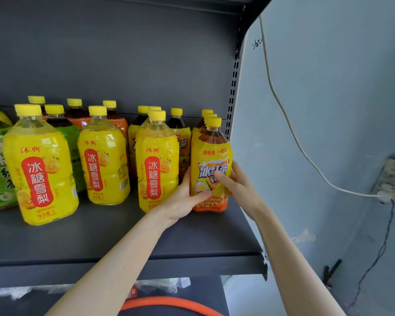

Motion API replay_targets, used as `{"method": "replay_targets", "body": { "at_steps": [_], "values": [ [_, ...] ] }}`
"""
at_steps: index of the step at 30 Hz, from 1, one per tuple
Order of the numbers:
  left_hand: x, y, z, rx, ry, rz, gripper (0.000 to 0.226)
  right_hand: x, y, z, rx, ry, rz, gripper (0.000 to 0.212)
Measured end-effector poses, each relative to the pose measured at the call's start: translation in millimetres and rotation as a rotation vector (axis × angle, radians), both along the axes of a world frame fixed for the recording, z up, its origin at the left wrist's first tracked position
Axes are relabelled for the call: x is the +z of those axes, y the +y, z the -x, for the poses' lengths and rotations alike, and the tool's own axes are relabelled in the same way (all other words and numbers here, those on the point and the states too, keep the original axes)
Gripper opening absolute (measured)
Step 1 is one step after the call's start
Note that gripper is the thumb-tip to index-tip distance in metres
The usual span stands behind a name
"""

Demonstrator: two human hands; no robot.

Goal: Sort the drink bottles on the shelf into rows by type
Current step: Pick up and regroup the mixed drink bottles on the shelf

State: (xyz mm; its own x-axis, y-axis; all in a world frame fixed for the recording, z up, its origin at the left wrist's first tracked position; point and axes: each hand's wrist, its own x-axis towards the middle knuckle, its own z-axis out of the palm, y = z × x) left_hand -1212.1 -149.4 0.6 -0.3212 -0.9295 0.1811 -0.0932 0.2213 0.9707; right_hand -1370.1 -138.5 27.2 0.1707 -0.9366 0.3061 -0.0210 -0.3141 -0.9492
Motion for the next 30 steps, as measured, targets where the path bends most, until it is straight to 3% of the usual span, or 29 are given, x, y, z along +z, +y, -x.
{"method": "replay_targets", "body": {
  "at_steps": [21,25,30],
  "values": [
    [1,3,2,0.027,-0.05,0.014,0.077,-2,1,-3,-0.011,-0.009,0.004,0.041],
    [3,12,5,0.166,-0.196,0.122,0.071,-3,5,-5,-0.087,0.092,0.043,0.04],
    [4,27,-4,0.363,-0.489,0.269,0.053,5,23,-6,-0.419,0.403,0.12,0.038]
  ]
}}
